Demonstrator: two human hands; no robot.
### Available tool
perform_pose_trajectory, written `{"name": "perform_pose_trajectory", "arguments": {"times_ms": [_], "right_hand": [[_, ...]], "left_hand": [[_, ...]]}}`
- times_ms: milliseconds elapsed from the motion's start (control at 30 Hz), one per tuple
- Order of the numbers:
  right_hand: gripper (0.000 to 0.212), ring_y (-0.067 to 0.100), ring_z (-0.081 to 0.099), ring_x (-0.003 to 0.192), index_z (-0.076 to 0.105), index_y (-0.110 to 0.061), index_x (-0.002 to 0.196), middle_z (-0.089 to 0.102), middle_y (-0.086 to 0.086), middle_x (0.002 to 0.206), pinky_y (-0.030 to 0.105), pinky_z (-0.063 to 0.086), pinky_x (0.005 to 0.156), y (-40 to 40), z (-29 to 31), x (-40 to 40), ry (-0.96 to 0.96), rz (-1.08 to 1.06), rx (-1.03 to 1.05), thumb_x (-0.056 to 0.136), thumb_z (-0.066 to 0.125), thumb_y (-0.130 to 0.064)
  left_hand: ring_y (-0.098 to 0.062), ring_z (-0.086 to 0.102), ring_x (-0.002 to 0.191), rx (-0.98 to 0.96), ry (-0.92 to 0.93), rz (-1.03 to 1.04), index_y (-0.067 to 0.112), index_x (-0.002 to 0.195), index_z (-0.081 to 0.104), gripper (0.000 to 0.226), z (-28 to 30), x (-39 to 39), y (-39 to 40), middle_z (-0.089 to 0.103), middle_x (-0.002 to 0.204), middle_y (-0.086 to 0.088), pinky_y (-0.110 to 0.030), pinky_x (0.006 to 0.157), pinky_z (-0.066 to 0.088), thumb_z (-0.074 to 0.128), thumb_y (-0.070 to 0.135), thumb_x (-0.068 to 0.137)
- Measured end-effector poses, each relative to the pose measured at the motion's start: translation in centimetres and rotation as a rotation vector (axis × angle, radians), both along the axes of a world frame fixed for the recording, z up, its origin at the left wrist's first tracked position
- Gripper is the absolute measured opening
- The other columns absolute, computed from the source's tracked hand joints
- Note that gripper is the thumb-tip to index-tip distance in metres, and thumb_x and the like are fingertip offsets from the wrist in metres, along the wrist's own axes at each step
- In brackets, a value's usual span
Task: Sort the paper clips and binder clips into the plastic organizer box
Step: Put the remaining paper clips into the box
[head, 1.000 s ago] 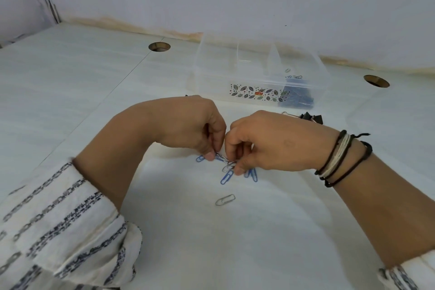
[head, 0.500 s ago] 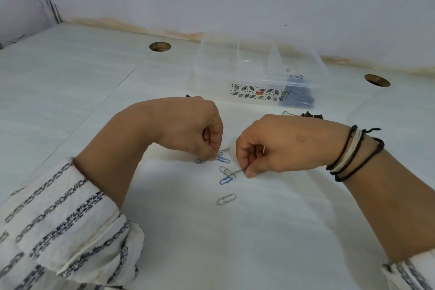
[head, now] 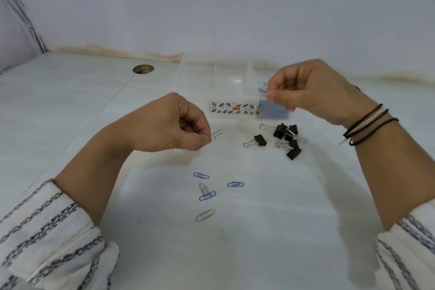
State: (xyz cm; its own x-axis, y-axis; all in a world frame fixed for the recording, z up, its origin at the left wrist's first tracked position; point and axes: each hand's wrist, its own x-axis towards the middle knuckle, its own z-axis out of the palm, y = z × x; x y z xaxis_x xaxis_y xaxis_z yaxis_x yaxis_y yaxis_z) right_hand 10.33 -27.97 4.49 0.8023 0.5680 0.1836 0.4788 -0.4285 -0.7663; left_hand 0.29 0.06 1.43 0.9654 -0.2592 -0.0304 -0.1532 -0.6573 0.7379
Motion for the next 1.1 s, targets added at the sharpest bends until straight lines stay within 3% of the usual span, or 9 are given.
{"name": "perform_pose_trajectory", "arguments": {"times_ms": [133, 333, 500, 633, 733, 767, 900, 1000, 1100], "right_hand": [[0.005, 0.003, 0.058, 0.059, 0.077, -0.01, 0.085, 0.071, 0.0, 0.072, 0.017, 0.051, 0.062, -0.4, -1.4, 3.8, -0.139, -0.361, 0.131, 0.085, 0.077, -0.015], [0.004, -0.004, 0.06, 0.059, 0.077, -0.019, 0.08, 0.072, -0.007, 0.072, 0.002, 0.044, 0.056, 1.0, -2.4, 6.2, -0.296, -0.481, 0.013, 0.083, 0.075, -0.021], [0.015, 0.019, 0.073, 0.09, 0.08, -0.014, 0.102, 0.079, 0.005, 0.097, 0.028, 0.056, 0.086, 0.5, -2.4, 6.7, -0.344, -0.49, -0.136, 0.091, 0.07, -0.014], [0.023, 0.02, 0.072, 0.088, 0.079, -0.013, 0.105, 0.078, 0.006, 0.102, 0.028, 0.058, 0.084, -0.2, -0.8, 6.0, -0.385, -0.533, -0.098, 0.092, 0.063, -0.005], [0.022, 0.009, 0.067, 0.081, 0.079, -0.017, 0.103, 0.075, -0.002, 0.093, 0.002, 0.045, 0.068, 0.6, 0.6, 3.9, -0.368, -0.428, -0.143, 0.091, 0.062, -0.009], [0.021, 0.005, 0.067, 0.079, 0.08, -0.021, 0.101, 0.075, -0.007, 0.091, 0.0, 0.044, 0.067, 1.0, 1.0, 3.0, -0.337, -0.349, -0.168, 0.09, 0.064, -0.011], [0.014, -0.003, 0.07, 0.077, 0.078, -0.03, 0.099, 0.075, -0.016, 0.083, 0.021, 0.058, 0.078, 3.1, 0.6, -1.7, -0.165, 0.073, -0.442, 0.086, 0.074, -0.03], [0.035, -0.005, 0.068, 0.081, 0.074, -0.032, 0.109, 0.072, -0.017, 0.089, 0.017, 0.054, 0.077, 4.5, -1.5, -4.6, -0.06, 0.288, -0.625, 0.08, 0.079, -0.05], [0.053, -0.002, 0.065, 0.086, 0.069, -0.033, 0.113, 0.067, -0.016, 0.093, 0.02, 0.055, 0.081, 5.4, -3.1, -6.2, -0.055, 0.359, -0.704, 0.07, 0.081, -0.062]], "left_hand": [[0.002, 0.051, 0.046, -0.099, -0.203, 0.135, 0.016, 0.077, 0.078, 0.009, 1.5, 2.6, -3.3, 0.066, 0.055, 0.013, -0.01, 0.05, 0.042, 0.078, 0.012, 0.086], [0.003, 0.052, 0.043, -0.011, -0.416, 0.26, 0.018, 0.075, 0.078, 0.008, 3.3, 10.3, -9.0, 0.066, 0.057, 0.01, -0.008, 0.046, 0.04, 0.075, 0.02, 0.082], [0.007, 0.059, 0.063, 0.027, -0.52, 0.333, 0.016, 0.098, 0.081, 0.012, 2.6, 13.1, -11.3, 0.071, 0.079, 0.01, -0.007, 0.062, 0.044, 0.074, 0.023, 0.091], [0.006, 0.061, 0.063, 0.054, -0.531, 0.35, 0.019, 0.102, 0.078, 0.011, 2.5, 11.0, -9.9, 0.067, 0.08, 0.017, -0.001, 0.059, 0.043, 0.071, 0.021, 0.094], [0.005, 0.059, 0.057, 0.072, -0.486, 0.31, 0.02, 0.091, 0.077, 0.006, 2.4, 7.8, -8.0, 0.067, 0.071, 0.017, -0.003, 0.054, 0.042, 0.071, 0.022, 0.093], [0.005, 0.058, 0.056, 0.08, -0.452, 0.277, 0.021, 0.089, 0.076, 0.006, 2.3, 6.5, -7.3, 0.067, 0.069, 0.016, -0.004, 0.053, 0.042, 0.072, 0.024, 0.092], [0.008, 0.059, 0.059, 0.29, -0.174, 0.077, 0.03, 0.087, 0.076, 0.003, 1.4, 2.3, -3.2, 0.067, 0.067, 0.023, -0.009, 0.059, 0.042, 0.078, 0.032, 0.088], [0.004, 0.066, 0.075, 0.359, 0.083, -0.057, 0.033, 0.097, 0.075, 0.021, -0.3, 0.4, -1.1, 0.073, 0.088, 0.017, -0.019, 0.071, 0.05, 0.086, 0.04, 0.08], [-0.003, 0.066, 0.088, 0.29, 0.147, -0.111, 0.036, 0.104, 0.074, 0.04, -2.2, -0.6, -0.2, 0.07, 0.098, 0.011, -0.014, 0.076, 0.052, 0.091, 0.048, 0.07]]}}
